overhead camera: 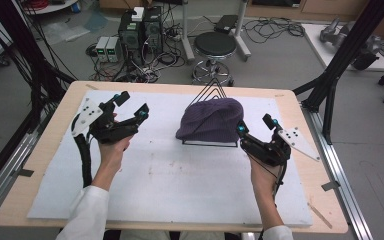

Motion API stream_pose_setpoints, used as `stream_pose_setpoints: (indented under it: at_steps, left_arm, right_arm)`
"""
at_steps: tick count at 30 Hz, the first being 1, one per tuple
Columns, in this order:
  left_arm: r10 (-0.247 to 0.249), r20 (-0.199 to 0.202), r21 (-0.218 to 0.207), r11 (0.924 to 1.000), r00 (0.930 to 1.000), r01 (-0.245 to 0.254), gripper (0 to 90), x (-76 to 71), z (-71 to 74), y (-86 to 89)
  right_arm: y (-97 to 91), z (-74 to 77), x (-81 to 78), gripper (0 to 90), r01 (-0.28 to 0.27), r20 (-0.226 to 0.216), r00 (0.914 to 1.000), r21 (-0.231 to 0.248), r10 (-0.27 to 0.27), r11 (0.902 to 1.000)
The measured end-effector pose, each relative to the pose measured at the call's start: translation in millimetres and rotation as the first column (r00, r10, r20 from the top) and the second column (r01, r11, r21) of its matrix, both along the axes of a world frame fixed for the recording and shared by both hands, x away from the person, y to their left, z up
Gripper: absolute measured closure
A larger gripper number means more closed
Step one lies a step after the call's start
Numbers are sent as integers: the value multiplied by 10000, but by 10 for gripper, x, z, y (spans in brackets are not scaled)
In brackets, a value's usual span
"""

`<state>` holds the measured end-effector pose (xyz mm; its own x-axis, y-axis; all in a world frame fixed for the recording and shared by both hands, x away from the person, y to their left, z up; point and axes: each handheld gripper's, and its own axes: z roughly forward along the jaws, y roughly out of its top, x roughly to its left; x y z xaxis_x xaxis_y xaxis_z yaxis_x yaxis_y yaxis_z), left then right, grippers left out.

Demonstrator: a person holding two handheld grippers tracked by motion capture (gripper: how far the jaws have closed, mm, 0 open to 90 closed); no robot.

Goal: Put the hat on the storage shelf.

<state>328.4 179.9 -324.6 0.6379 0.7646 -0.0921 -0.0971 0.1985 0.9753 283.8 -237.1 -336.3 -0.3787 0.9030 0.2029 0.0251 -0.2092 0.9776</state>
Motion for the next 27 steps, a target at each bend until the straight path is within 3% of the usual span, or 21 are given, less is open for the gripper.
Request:
stream_pose_setpoints:
  at_steps: [4, 9, 15, 27]
  left_arm:
    - [299, 66, 98, 9995, 9995, -300, 198, -73, -50, 155]
    - [626, -56, -120, 9980, 9980, -627, 198, -170, -118, 364]
    - [886, -17, -85, 9960, 9961, -886, 198, -303, -158, 616]
    - [1515, 153, -111, 9884, 9883, -1513, 200, -536, -190, 970]
  right_arm:
    - [-11, -12, -68, 108, 5, 247, 9997, -185, -1, 9998]
    - [-45, -21, -129, 108, -23, 346, 9994, -348, 35, 9994]
    - [-208, -14, -258, 108, 137, 352, 9993, -550, -118, 9984]
    - [-473, -119, -369, 108, 434, 181, 9989, -176, -431, 9989]
